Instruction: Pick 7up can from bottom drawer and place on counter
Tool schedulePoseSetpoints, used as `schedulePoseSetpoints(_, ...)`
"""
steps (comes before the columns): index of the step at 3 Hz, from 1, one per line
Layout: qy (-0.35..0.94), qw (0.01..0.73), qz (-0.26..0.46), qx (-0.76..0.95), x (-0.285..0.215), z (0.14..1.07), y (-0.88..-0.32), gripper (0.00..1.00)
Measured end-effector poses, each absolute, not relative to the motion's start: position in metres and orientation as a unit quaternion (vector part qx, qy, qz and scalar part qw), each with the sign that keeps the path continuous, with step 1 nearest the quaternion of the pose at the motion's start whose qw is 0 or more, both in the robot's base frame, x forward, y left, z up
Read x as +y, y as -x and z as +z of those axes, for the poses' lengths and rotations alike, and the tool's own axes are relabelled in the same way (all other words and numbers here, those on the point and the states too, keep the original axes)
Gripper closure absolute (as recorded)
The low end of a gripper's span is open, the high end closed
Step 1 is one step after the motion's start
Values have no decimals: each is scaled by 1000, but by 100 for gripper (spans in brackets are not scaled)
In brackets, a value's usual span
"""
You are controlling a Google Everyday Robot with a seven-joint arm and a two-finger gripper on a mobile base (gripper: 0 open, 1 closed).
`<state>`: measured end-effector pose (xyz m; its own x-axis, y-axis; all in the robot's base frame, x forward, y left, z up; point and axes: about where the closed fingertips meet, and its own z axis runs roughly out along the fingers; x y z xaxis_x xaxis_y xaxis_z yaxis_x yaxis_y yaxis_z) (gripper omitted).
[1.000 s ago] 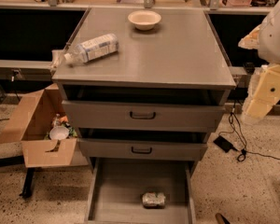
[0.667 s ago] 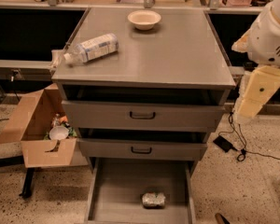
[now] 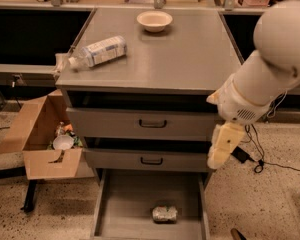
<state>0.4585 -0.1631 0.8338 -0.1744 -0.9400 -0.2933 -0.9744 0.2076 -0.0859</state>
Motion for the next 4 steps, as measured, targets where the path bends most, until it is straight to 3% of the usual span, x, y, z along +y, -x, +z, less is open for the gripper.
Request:
schedulePoseSetpoints(1,625,165,96,757,-133,788,-453,0)
schedulePoseSetpoints(3,633,151,100,752,-124,755,-455,0)
schedulePoseSetpoints(4,643,141,114,744,-121,688,-446,0)
